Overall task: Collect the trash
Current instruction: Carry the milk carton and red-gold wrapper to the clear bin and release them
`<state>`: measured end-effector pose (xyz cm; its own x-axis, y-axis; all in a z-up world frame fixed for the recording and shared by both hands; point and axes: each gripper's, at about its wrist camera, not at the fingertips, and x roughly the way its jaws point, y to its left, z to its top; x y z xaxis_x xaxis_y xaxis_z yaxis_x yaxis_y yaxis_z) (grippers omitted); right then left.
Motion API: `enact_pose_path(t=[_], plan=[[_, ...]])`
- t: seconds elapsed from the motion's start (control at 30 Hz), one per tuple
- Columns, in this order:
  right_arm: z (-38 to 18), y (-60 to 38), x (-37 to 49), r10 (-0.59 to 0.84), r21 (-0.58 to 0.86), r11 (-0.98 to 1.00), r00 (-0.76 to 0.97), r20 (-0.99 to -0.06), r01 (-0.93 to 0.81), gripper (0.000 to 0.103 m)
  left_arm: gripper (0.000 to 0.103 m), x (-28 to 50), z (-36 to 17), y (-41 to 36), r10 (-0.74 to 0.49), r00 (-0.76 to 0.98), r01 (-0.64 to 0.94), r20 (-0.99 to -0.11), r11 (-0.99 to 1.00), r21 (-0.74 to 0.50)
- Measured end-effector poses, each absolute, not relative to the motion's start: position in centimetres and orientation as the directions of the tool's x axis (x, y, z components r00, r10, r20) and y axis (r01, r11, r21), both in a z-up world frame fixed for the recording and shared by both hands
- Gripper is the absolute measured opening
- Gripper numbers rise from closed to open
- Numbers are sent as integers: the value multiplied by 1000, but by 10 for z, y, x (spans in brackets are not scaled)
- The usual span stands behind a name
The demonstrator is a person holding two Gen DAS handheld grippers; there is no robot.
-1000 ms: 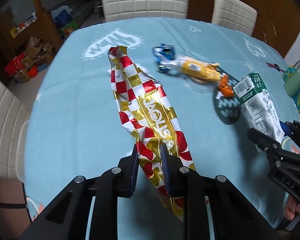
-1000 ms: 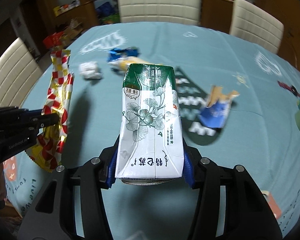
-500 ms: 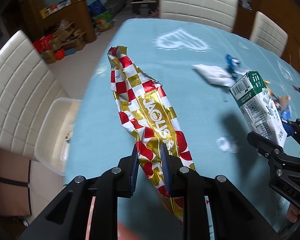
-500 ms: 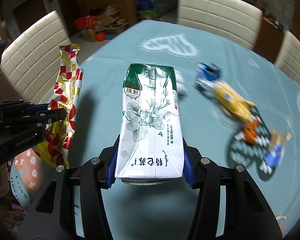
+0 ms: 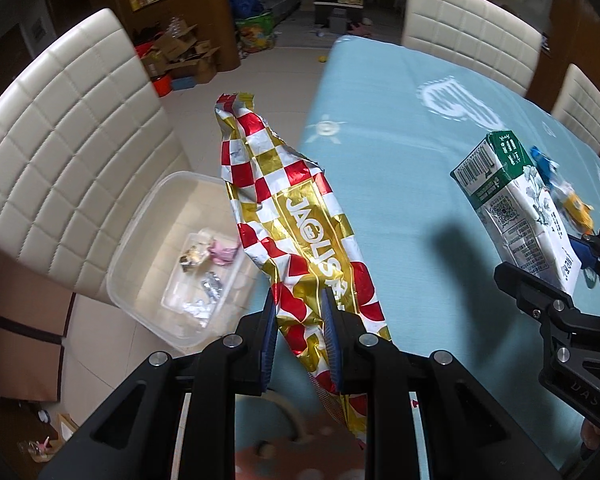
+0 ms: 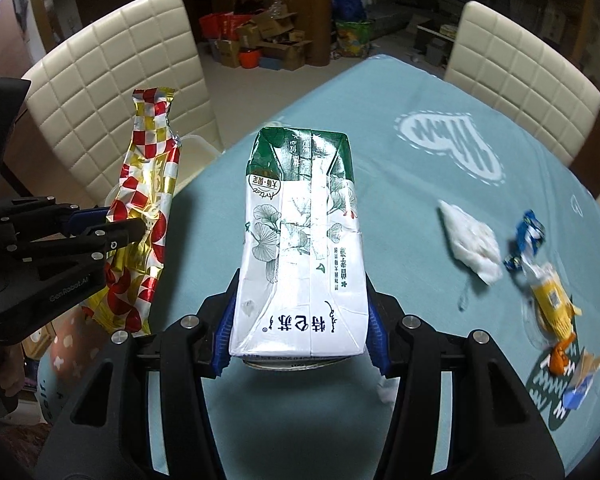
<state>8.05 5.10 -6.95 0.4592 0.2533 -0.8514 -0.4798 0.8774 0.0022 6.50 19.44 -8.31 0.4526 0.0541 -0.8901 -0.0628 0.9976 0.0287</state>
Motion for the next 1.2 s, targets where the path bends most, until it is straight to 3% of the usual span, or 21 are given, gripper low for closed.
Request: enact_pose_path(t=[1.2], plan=[[-79, 193, 131, 302, -25, 761, 388, -871, -648, 55, 21, 84, -104, 327, 167, 403, -290, -900, 956, 48]])
